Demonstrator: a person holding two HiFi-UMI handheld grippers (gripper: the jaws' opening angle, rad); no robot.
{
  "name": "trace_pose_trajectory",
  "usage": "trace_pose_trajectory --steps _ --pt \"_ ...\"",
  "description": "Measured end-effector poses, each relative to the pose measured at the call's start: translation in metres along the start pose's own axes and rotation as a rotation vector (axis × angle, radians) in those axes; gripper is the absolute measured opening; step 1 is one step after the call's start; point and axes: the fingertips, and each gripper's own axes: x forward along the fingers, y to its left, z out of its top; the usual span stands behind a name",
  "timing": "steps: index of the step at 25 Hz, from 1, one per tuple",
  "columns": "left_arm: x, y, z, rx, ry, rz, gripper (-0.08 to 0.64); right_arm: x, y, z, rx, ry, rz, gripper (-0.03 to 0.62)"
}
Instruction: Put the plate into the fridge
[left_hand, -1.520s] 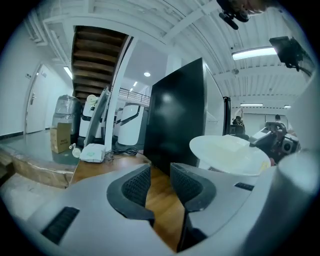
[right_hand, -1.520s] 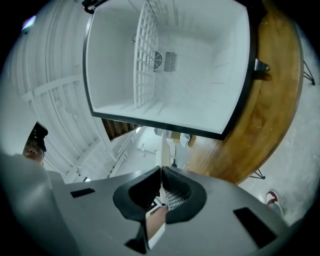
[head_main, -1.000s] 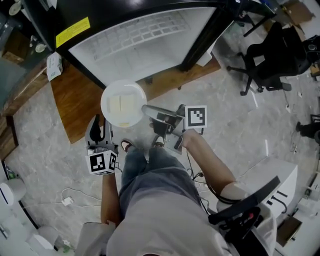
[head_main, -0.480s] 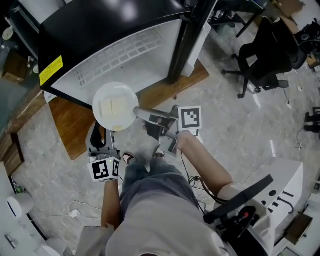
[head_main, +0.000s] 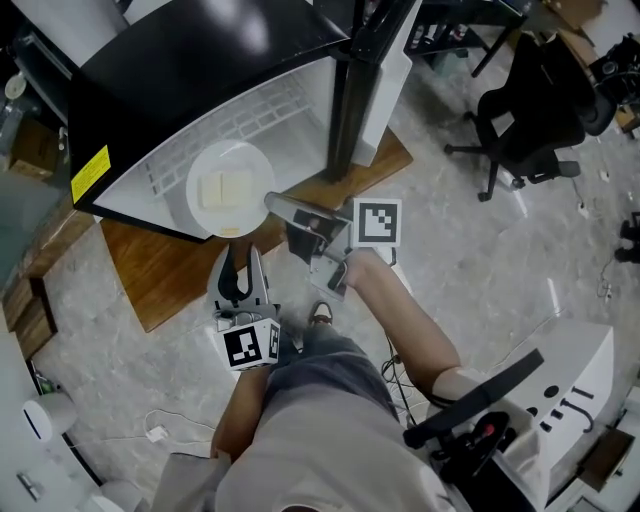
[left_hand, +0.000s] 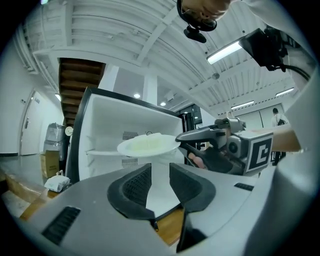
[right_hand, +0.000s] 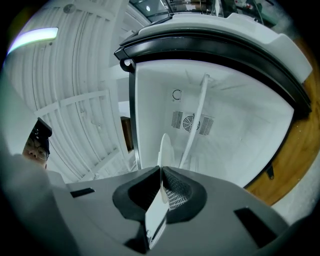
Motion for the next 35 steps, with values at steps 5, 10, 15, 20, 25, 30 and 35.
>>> trace_pose_trajectory --steps 5,10,15,20,25,30,35 --pt "0.023 -0.011 0.011 0.005 -0.031 -0.008 0.121 0.014 -0.004 0.018 -0.021 -0.021 0.019 0.023" --pt "0.044 -0.004 0.014 0.013 -0.031 0.006 0.121 0.030 -0.023 0.038 -0.008 -0.052 -0.015 0.023" --pt "0.064 0.009 0.013 0.014 -0.037 0.007 0.121 0.044 -0.051 0.051 0.066 -0.100 -0.076 0.023" --pt "0.078 0.017 0.016 0.005 -0.038 0.010 0.120 0.058 -0.073 0.059 0.148 -0.158 -0.132 0.023" --pt "0.086 0.024 0.015 0.008 -0.041 0.008 0.120 0.072 -0.081 0.069 0.216 -0.217 -0.140 0.023" --pt "0.096 0.040 0.014 0.027 -0.049 -0.011 0.120 0.088 -0.087 0.072 0.254 -0.227 -0.154 0.023" --pt "0.117 0.044 0.015 0.025 -0.037 -0.067 0.121 0.090 -0.083 0.072 0.220 -0.183 -0.163 0.061"
